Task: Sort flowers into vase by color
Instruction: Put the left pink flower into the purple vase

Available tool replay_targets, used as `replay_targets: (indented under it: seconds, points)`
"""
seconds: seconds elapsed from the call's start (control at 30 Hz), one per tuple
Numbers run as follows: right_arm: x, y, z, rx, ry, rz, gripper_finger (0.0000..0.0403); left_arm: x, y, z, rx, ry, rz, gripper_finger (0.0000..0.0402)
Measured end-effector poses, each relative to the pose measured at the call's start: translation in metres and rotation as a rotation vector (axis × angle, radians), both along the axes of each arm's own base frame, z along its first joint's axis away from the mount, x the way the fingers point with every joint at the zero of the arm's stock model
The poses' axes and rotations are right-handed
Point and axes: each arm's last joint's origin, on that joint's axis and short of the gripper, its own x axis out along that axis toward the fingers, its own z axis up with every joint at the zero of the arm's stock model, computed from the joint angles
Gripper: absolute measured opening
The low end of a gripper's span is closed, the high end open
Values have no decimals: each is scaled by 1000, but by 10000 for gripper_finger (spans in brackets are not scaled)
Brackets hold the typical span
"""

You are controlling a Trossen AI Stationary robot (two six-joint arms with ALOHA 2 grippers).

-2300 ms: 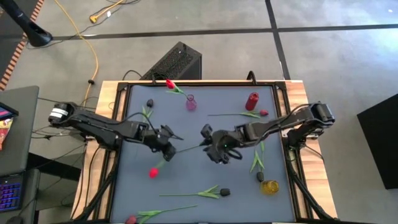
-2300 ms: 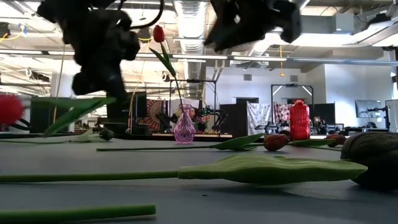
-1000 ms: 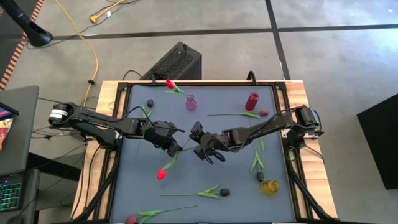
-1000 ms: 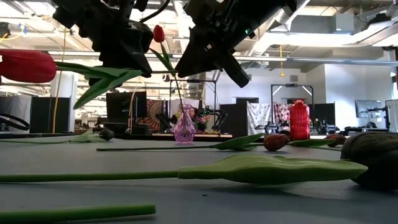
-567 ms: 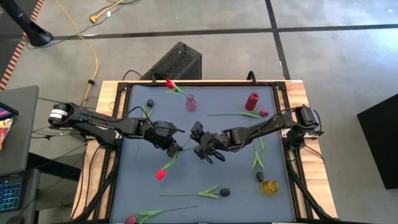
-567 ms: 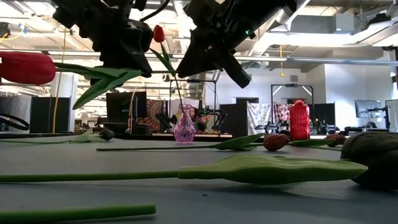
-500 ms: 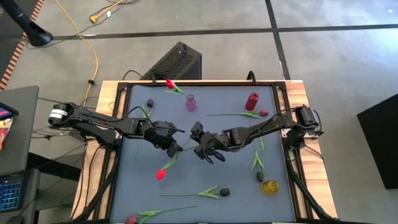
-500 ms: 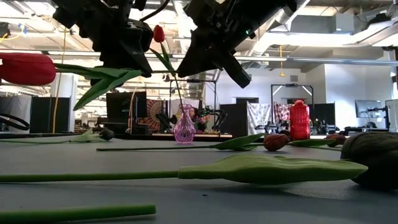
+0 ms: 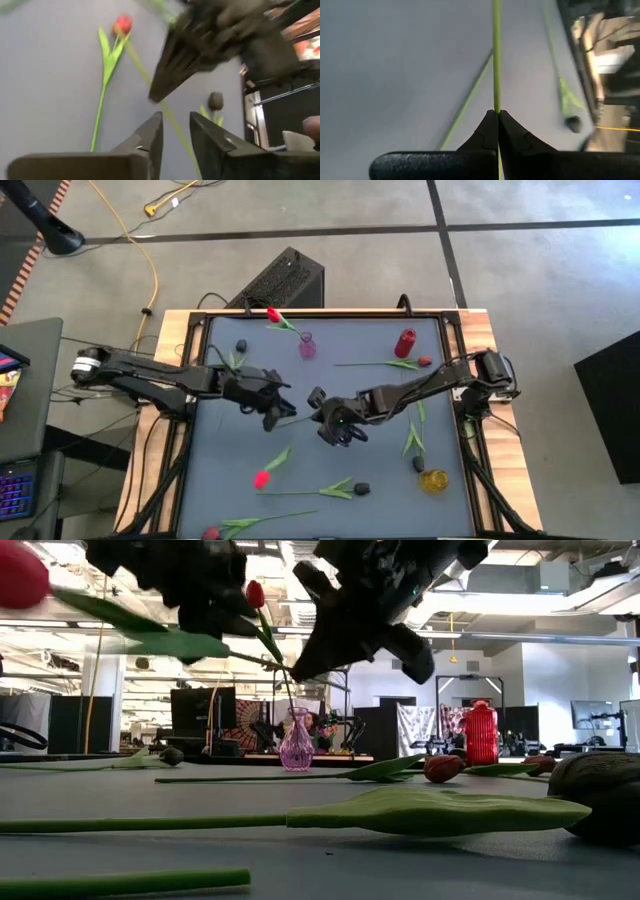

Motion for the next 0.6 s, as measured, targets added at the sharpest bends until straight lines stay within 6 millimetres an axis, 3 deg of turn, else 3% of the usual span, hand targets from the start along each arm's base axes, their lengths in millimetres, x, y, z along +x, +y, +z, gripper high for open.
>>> replay_targets:
  seconds: [0.13,0.27,0.43,0.6]
  points:
    - [-3,-5,7,138,13,57,22,-20,10,22,116,-78,82,121]
    - [-13,-23,38,388,-35,174,22,-48,15,43,291,-123,211,132]
    - [-35,-77,67,590,-228,334,22,-75,13,55,459,-132,260,130]
    - [-56,-138,80,745,-584,337,21,-83,10,44,496,-171,237,130]
